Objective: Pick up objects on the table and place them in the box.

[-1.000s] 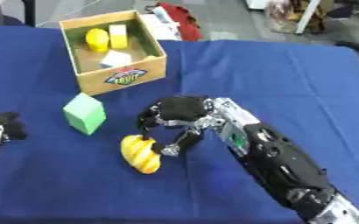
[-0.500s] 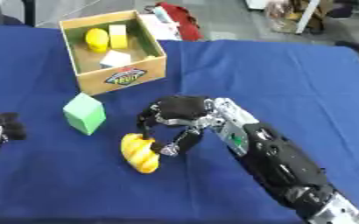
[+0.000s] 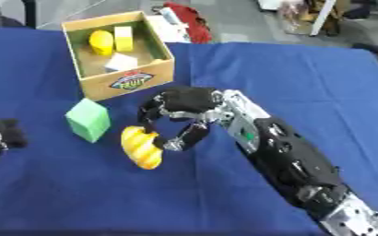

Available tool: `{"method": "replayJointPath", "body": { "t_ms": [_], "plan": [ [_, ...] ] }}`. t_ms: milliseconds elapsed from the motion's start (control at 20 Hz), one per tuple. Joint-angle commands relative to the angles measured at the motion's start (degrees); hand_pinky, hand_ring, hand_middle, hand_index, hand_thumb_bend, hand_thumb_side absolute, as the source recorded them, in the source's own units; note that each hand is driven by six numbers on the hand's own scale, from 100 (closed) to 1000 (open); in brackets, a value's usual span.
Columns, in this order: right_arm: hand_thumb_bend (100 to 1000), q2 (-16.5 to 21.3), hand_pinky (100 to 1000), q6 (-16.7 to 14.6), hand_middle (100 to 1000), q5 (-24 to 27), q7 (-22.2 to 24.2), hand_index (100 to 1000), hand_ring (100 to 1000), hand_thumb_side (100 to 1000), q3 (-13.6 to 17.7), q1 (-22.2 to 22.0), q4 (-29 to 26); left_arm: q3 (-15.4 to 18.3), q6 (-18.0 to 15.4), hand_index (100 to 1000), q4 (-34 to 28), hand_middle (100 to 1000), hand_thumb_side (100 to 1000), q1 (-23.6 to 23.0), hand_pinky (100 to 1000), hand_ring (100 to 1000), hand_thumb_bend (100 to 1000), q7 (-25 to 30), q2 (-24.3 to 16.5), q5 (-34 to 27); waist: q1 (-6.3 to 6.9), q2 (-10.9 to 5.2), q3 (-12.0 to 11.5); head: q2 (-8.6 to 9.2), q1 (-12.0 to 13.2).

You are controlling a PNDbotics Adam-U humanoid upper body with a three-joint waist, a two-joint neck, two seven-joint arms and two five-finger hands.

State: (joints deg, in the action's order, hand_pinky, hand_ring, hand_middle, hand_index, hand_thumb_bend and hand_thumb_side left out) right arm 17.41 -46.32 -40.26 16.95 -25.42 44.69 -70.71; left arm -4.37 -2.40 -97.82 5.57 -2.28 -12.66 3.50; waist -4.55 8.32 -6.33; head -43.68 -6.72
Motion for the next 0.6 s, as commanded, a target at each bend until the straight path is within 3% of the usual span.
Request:
{"method": "replayJointPath", "body": {
  "t_ms": [50,100,150,200,600],
  "plan": [
    [100,0.6,775,1.5,698,0.8,-0.6,355,757,143,2.6,3.8,-0.7,0.1,-0.2,723,-0.8,544,741,0.7,641,566,100,-0.1,-0.9,0.0,0.35,-0.67,-0.2,0.91,-0.4],
    [100,0.4,775,2.1,699,0.8,-0.8,355,756,137,3.3,5.1,0.0,0.0,-0.2,723,-0.9,545,741,0.8,641,566,100,-0.1,-0.9,0.0,0.34,-0.53,-0.3,1.11,-0.5],
    [100,0.1,780,2.7,704,0.5,-1.0,357,760,246,4.0,6.6,1.1,0.0,-0.2,723,-0.9,545,747,1.0,641,566,100,0.0,-1.0,0.0,0.33,-0.35,-0.5,1.37,-0.5],
    [100,-0.3,783,3.3,707,-0.1,-1.2,357,763,125,5.0,8.0,2.2,-0.1,-0.2,723,-0.9,545,742,1.1,641,566,100,0.0,-0.9,0.0,0.32,-0.17,-0.7,1.66,-0.6],
    [100,-7.5,765,9.4,690,-12.2,-7.5,395,744,100,16.2,18.8,13.4,-0.9,-0.3,723,-1.3,545,737,2.9,641,566,100,0.8,-1.0,-0.4,0.57,1.34,-4.0,3.42,-2.2]
  ]
}}
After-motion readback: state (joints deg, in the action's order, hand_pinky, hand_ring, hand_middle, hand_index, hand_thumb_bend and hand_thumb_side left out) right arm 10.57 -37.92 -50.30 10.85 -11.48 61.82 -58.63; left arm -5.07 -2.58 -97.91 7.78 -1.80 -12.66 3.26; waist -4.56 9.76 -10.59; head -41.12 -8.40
